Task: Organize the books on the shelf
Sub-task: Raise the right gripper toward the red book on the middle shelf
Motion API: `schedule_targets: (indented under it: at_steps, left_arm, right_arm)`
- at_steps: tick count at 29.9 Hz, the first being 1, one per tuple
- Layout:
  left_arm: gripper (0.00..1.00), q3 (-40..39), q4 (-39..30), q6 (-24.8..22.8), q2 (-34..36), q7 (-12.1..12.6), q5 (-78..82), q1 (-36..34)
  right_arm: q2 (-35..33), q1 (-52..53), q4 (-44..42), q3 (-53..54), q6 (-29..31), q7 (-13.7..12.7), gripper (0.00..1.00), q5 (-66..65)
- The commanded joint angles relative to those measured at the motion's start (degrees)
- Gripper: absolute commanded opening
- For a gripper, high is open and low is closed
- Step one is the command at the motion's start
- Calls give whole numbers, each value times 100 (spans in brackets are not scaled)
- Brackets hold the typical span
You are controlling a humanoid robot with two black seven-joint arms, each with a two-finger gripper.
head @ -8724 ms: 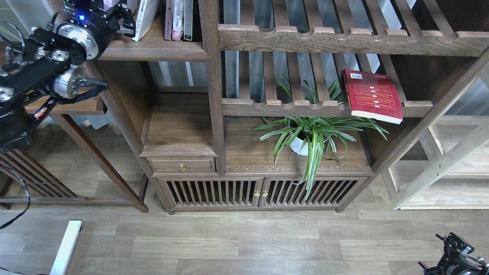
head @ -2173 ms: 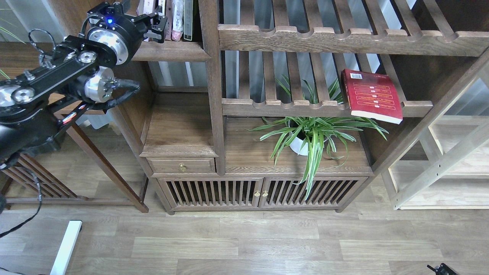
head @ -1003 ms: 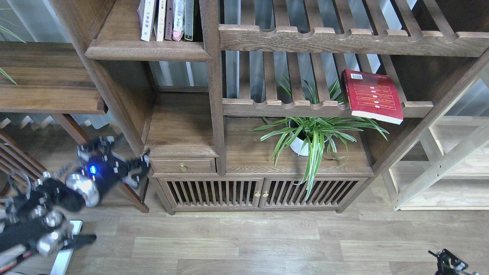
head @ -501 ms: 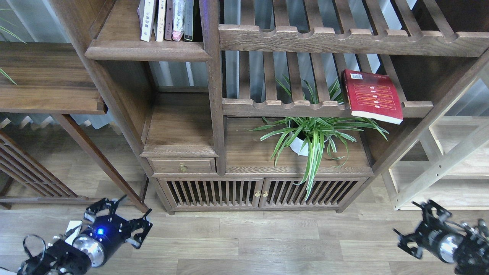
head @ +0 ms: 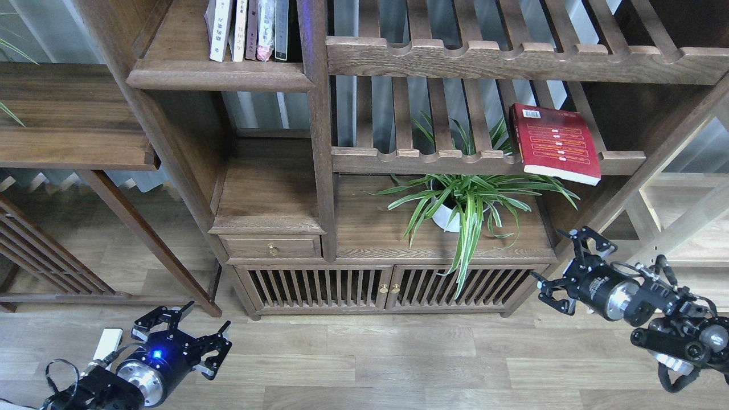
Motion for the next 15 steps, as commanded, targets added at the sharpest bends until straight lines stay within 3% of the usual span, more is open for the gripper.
schedule_targets:
  at_steps: [1, 10, 15]
  left_arm:
    - [73, 1, 61, 0, -80, 10, 0, -13]
    - [73, 1, 140, 0, -116, 1, 0, -48]
    - [73, 1, 228, 0, -195, 10, 0, -48]
  right_arm:
    - [-64, 173, -7, -70, 0, 0, 100, -346]
    - [-337, 885, -482, -131, 0, 0, 100, -505]
    - [-197, 1342, -771, -754, 0, 0, 100, -435]
